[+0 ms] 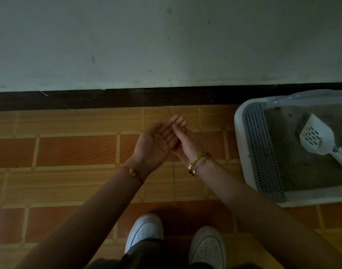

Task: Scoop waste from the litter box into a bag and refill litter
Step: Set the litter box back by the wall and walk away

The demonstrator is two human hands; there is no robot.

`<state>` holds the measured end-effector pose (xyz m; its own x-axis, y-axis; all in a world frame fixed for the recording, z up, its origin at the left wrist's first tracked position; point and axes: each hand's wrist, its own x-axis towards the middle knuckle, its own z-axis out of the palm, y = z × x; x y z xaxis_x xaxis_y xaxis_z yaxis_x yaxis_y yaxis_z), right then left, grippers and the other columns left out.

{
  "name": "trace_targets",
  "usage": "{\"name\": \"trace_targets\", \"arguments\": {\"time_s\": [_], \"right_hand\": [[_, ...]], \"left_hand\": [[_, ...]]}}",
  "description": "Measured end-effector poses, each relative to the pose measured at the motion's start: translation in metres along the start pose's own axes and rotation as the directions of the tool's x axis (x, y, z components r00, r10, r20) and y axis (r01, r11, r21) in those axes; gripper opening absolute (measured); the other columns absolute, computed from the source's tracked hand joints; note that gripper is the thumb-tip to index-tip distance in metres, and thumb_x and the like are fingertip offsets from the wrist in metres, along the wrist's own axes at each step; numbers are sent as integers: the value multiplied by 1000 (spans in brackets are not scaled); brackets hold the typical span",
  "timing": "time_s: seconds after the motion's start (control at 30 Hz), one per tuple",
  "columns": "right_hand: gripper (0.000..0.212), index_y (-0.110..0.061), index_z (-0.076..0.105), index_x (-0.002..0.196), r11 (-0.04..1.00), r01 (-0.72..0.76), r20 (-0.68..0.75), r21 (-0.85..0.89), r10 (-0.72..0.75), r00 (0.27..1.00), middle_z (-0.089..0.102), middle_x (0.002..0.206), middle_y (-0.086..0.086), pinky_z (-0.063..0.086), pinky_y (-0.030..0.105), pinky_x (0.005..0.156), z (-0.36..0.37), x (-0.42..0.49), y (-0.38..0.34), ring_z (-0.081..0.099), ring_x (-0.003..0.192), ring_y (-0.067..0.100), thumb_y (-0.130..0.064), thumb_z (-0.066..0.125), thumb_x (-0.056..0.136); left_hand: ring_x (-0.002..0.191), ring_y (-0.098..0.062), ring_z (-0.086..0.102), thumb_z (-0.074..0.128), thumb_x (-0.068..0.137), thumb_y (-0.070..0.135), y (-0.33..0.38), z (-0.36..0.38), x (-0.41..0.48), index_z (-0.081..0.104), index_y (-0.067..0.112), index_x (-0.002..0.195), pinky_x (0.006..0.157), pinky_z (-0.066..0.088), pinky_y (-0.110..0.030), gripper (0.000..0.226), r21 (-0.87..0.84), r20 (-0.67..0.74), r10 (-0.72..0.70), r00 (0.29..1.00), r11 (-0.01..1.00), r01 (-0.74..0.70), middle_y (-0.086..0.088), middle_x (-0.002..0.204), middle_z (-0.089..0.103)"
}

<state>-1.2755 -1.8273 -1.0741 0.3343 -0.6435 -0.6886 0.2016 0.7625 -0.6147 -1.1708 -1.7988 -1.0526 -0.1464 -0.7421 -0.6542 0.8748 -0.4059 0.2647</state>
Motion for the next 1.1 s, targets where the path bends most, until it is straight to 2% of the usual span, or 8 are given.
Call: {"name": "trace_targets", "arguments": {"time_s": [0.13,0.33,0.43,0.53,0.67,0.83,0.93,1.1], "right_hand": [[17,-12,62,95,998,8,-8,59,-7,1000,67,89,2,55,23,68,17,-25,-34,65,85,14,-20,48,99],[24,-5,60,110,992,-37,9,120,37,999,66,99,8,55,28,75,57,-106,-103,64,96,21,-22,49,97],[22,-7,62,106,989,-70,16,131,69,998,66,101,9,55,30,78,82,-157,-140,64,96,20,-23,49,97],[25,-7,62,111,984,-78,28,158,74,997,66,108,11,52,34,88,116,-216,-180,64,103,22,-23,46,99],[26,-11,63,108,967,-89,48,238,80,996,70,101,5,53,26,84,177,-309,-241,68,94,13,-23,42,100],[39,-2,56,125,983,-102,120,151,84,989,64,121,13,51,30,95,255,-420,-312,64,109,20,-28,40,100],[48,0,51,131,982,-130,199,134,102,975,57,131,18,39,38,108,299,-481,-347,55,123,26,-31,44,96],[44,-1,55,129,982,-185,313,38,164,936,59,130,16,34,39,112,362,-565,-385,55,123,25,-30,42,97]], "left_hand": [[128,-27,56,28,104,22,15,33,-18,51,-3,135,111,40,-36,46,6,9,-12,1000,1000,12,-19,135,59],[126,-25,58,28,104,22,45,113,-95,52,-1,135,110,41,-35,45,42,13,-24,1000,999,23,-18,133,61],[126,-25,58,29,104,21,58,160,-148,51,-1,136,109,44,-36,45,37,11,-6,1000,999,5,-17,134,60],[126,-26,58,30,104,21,72,209,-209,51,-2,136,109,42,-37,45,1,-15,29,999,1000,-29,-17,133,61],[125,-29,58,33,104,20,92,287,-301,52,-3,134,110,41,-38,43,-124,-53,98,994,987,-104,-20,134,60],[122,-28,61,32,104,23,131,378,-427,53,-3,134,106,44,-37,44,-166,-101,207,973,961,-222,-19,131,62],[123,-27,60,30,105,23,156,422,-498,52,-2,135,106,44,-37,45,-148,-130,265,955,948,-283,-18,132,61],[122,-29,60,31,105,23,180,474,-603,53,-5,132,108,42,-39,45,-212,-204,368,907,888,-408,-20,129,63]]}}
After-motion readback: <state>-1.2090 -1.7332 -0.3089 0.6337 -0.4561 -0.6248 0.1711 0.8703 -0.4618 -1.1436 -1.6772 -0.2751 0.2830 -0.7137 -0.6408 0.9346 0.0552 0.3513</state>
